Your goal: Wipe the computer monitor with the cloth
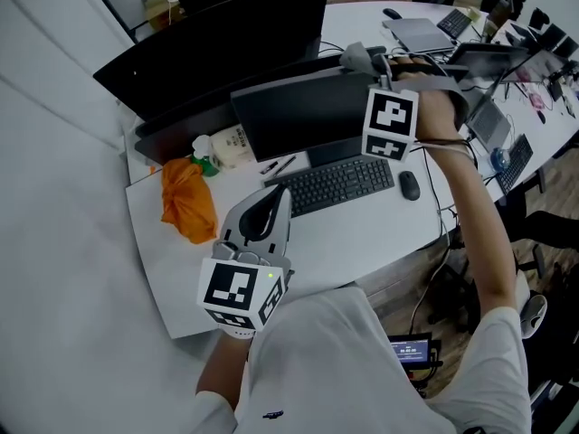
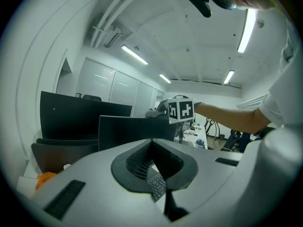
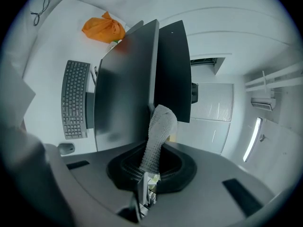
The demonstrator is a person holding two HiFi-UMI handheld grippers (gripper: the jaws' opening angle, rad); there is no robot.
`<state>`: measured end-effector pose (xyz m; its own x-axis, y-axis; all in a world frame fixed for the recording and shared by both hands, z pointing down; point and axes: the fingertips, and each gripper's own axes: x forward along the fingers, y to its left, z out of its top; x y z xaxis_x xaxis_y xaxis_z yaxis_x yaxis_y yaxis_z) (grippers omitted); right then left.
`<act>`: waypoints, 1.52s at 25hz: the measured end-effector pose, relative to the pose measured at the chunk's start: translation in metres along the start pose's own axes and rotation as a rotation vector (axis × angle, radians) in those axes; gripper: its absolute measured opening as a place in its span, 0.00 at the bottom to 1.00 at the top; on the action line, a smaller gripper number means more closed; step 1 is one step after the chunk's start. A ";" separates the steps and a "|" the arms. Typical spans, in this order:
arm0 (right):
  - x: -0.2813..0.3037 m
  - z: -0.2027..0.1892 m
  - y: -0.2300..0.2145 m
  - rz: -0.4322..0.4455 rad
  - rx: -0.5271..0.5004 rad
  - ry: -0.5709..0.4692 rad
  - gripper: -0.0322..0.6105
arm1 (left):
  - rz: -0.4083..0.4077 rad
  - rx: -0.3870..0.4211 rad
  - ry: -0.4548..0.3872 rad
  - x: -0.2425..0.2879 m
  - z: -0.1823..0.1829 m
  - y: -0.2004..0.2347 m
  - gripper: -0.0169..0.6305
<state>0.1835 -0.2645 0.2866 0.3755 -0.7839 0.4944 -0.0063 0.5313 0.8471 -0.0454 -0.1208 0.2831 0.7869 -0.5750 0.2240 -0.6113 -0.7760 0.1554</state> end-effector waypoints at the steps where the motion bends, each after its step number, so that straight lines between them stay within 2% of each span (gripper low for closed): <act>1: 0.001 -0.003 0.000 -0.002 -0.003 0.004 0.09 | -0.003 0.002 0.001 0.003 0.001 -0.002 0.05; 7: 0.008 -0.025 0.002 -0.005 -0.019 0.033 0.09 | -0.011 0.004 0.009 0.016 0.000 -0.008 0.06; 13: 0.017 -0.068 0.005 0.000 -0.042 0.103 0.09 | -0.030 0.001 0.028 0.032 -0.002 -0.019 0.06; 32: 0.051 -0.182 0.024 0.020 0.007 0.245 0.09 | -0.079 -0.003 0.087 0.077 -0.015 -0.037 0.06; 38: 0.059 -0.206 0.026 0.007 0.019 0.270 0.09 | -0.091 -0.006 0.106 0.083 -0.020 -0.039 0.06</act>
<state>0.3963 -0.2312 0.2979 0.6092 -0.6647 0.4325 -0.0263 0.5281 0.8488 0.0417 -0.1331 0.3146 0.8261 -0.4713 0.3090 -0.5384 -0.8220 0.1858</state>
